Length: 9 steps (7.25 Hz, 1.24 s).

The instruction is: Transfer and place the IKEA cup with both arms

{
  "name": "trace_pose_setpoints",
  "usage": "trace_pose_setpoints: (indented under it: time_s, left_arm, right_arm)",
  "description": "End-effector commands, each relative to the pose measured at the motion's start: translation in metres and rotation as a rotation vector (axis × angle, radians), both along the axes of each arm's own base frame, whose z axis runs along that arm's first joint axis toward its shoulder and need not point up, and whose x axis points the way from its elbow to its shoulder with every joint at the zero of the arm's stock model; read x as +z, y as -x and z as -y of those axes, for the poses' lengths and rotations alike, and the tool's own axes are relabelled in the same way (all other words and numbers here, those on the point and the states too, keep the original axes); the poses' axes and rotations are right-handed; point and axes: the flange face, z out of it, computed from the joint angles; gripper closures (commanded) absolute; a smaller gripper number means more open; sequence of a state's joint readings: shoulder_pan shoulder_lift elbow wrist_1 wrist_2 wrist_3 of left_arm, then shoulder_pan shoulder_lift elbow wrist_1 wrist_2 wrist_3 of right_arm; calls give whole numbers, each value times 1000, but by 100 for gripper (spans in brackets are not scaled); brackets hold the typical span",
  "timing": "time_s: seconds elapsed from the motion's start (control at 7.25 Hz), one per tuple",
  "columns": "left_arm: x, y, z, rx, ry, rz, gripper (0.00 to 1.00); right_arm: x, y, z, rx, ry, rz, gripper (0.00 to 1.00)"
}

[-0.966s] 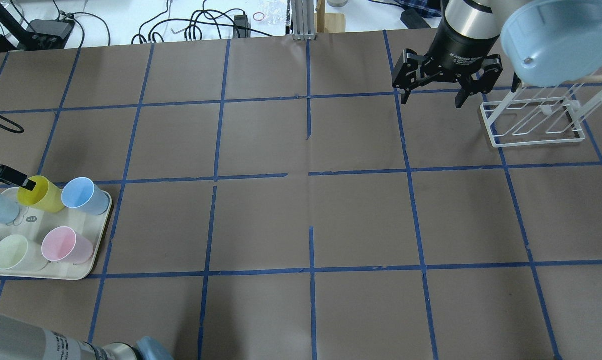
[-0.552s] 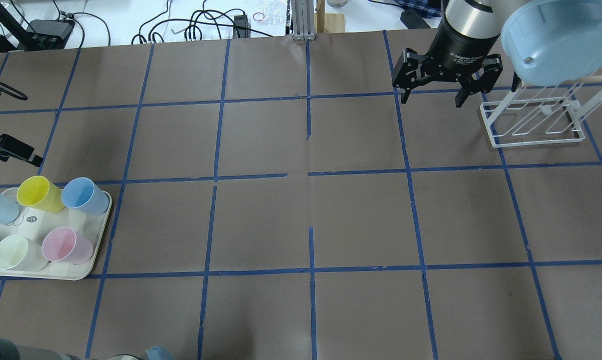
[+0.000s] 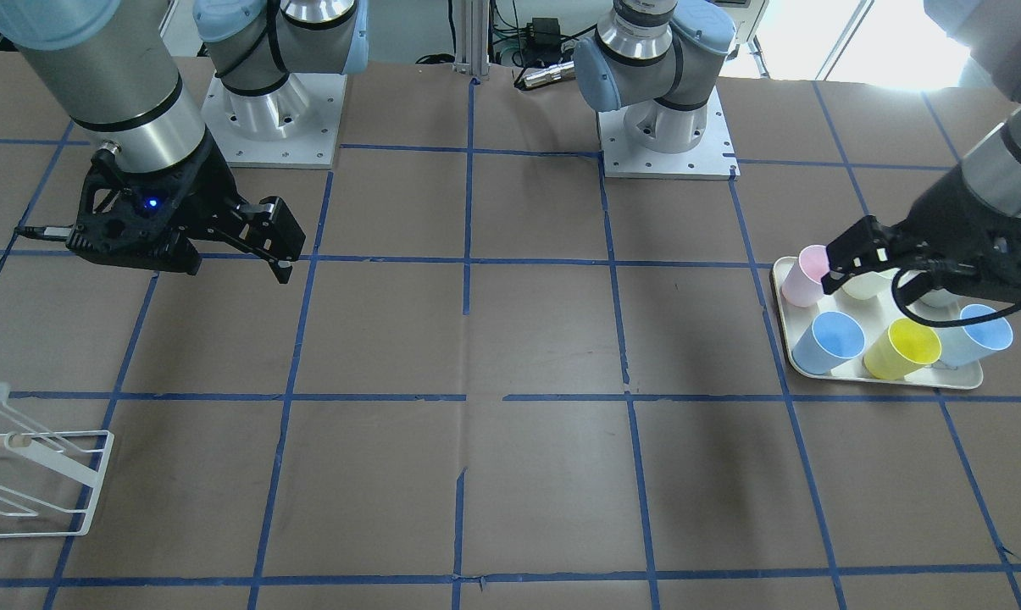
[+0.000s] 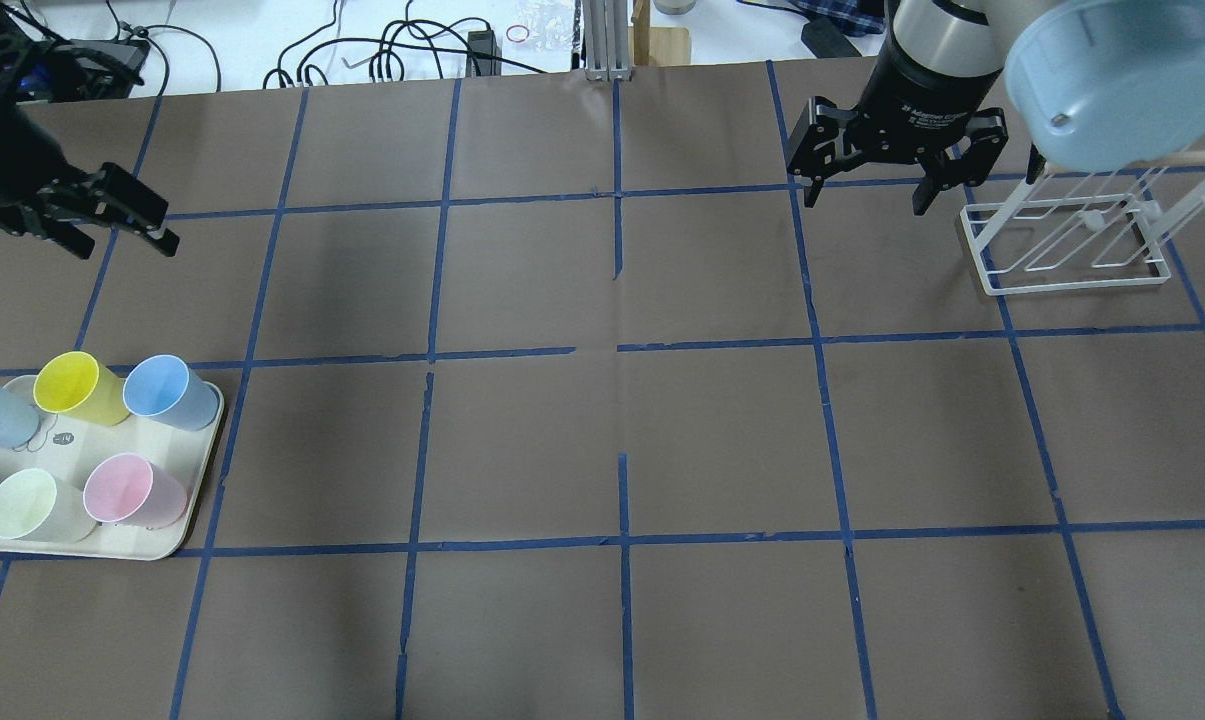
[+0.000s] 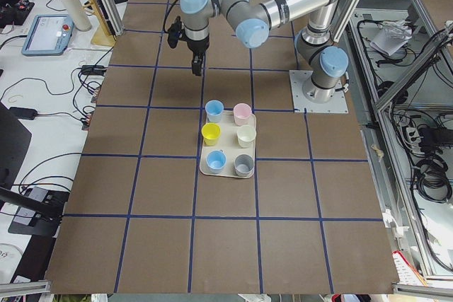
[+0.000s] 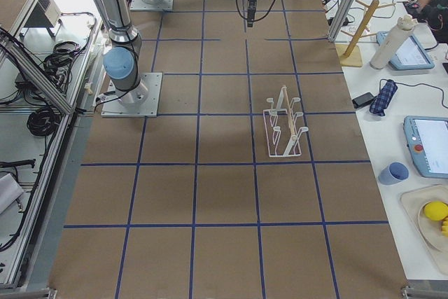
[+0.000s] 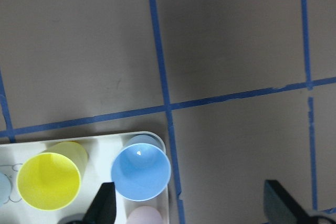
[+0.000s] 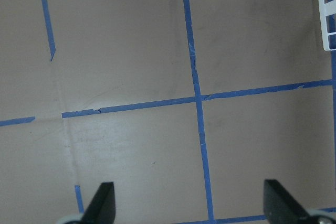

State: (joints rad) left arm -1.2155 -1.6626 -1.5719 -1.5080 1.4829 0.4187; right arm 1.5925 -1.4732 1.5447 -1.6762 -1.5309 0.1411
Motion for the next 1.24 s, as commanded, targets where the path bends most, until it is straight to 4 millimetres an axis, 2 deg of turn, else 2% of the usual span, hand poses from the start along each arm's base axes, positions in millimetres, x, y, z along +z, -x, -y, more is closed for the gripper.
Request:
trace_pose_setpoints:
  time_s: [0.0, 0.28, 0.41, 0.55, 0.69, 0.83, 0.97, 1.1]
  left_arm:
    - [35, 97, -3, 79, 2, 29, 0]
    - [54, 163, -1, 91, 20, 30, 0]
    - [56, 185, -4, 60, 26, 29, 0]
    - [60, 189, -10, 41, 34, 29, 0]
    - [59, 185, -14, 41, 29, 29, 0]
    - [62, 164, -4, 14, 27, 69, 0]
    - [61, 141, -9, 51, -10, 66, 0]
    - [60, 145, -14, 49, -15, 60, 0]
  right_arm:
    - [0, 0, 0, 0, -2, 0, 0]
    - [-1, 1, 0, 0, -3, 0, 0]
    - [-1, 1, 0, 0, -5, 0, 0]
    - [0, 1, 0, 1, -3, 0, 0]
    - [0, 1, 0, 1, -2, 0, 0]
    - [-1, 1, 0, 1, -3, 0, 0]
    - [-1, 1, -1, 3, -9, -2, 0]
    - [-1, 1, -1, 4, -11, -2, 0]
